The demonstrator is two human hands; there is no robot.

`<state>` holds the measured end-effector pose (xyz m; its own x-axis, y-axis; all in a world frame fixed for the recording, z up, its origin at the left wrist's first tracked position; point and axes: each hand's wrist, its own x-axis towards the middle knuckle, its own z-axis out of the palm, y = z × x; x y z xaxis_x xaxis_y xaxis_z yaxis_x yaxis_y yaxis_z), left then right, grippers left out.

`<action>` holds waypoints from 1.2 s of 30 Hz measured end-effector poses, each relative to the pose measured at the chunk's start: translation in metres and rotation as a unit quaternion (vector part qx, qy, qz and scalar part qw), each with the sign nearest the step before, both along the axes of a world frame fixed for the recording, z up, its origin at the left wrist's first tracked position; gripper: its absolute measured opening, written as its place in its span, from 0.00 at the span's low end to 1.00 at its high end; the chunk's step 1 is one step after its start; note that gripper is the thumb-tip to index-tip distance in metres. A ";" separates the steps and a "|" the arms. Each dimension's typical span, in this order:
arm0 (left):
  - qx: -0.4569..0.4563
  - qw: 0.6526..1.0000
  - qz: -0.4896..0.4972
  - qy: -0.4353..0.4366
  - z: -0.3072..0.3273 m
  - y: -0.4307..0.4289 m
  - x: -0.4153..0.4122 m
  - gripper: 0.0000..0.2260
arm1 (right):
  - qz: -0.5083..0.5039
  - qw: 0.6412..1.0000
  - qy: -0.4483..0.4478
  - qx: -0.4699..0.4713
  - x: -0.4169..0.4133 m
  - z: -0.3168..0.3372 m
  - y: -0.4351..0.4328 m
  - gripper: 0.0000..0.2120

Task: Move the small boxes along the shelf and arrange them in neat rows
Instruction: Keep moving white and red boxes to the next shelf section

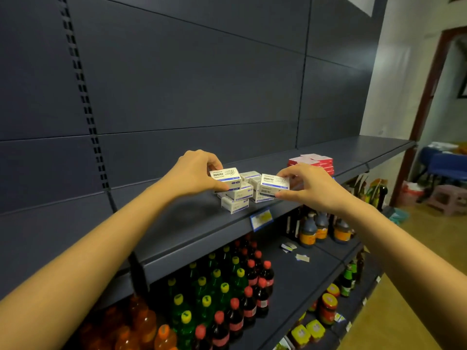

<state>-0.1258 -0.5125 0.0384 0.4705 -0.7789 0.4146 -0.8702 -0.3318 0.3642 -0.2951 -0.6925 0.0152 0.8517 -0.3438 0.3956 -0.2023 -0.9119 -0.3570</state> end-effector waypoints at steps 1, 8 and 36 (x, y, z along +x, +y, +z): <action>-0.001 1.000 0.007 0.000 0.001 -0.010 0.006 0.17 | 0.005 1.000 -0.003 0.002 0.007 0.002 -0.010 0.20; -0.003 0.998 0.054 0.013 0.004 -0.052 0.035 0.16 | 0.042 0.999 -0.017 0.004 0.052 0.016 -0.063 0.18; 0.044 0.921 0.386 -0.021 0.000 -0.022 0.003 0.15 | 0.355 0.931 0.009 -0.085 0.155 0.038 -0.071 0.20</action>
<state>-0.1225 -0.5348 0.0380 0.8833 -0.2512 0.3958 -0.3757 -0.8843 0.2772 -0.1398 -0.7635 0.0528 0.8470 0.3754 0.3764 0.4691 -0.8610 -0.1968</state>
